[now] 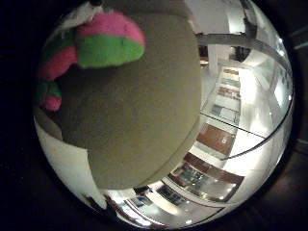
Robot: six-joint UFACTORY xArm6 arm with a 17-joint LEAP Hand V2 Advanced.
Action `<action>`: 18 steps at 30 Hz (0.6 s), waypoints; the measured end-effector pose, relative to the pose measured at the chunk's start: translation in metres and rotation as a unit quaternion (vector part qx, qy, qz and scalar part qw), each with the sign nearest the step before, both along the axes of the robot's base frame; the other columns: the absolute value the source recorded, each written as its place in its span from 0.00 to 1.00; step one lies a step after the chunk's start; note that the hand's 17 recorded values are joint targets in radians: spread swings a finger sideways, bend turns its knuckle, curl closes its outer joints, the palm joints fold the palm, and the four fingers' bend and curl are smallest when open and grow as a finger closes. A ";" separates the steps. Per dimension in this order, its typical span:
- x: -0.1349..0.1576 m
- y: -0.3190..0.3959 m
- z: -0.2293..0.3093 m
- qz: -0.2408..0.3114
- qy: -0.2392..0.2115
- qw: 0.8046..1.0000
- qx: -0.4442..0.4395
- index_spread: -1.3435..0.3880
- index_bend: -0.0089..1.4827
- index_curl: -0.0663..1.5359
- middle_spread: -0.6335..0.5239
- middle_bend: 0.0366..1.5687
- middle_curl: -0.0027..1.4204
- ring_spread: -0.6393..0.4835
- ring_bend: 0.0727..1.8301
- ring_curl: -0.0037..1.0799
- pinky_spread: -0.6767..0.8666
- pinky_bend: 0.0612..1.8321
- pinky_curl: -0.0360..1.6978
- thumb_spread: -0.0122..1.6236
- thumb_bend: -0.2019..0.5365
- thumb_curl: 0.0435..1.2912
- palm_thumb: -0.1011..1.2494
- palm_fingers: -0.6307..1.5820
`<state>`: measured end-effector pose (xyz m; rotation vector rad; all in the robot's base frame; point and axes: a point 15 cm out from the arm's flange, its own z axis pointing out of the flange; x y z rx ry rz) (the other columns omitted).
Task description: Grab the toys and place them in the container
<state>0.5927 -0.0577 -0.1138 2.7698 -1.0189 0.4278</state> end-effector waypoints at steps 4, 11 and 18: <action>-0.009 -0.017 0.051 0.013 -0.042 0.999 0.031 0.53 0.65 0.65 0.28 0.72 0.68 0.32 0.71 0.71 0.30 0.82 0.36 0.64 0.25 0.32 0.78 0.78; -0.018 -0.028 0.141 0.021 -0.088 0.996 0.023 0.58 0.69 0.68 0.33 0.75 0.71 0.33 0.71 0.77 0.32 0.82 0.40 0.65 0.26 0.36 0.83 0.77; -0.021 0.019 0.232 0.046 -0.144 0.988 0.022 0.60 0.71 0.68 0.35 0.76 0.71 0.34 0.71 0.80 0.32 0.82 0.42 0.65 0.25 0.39 0.83 0.78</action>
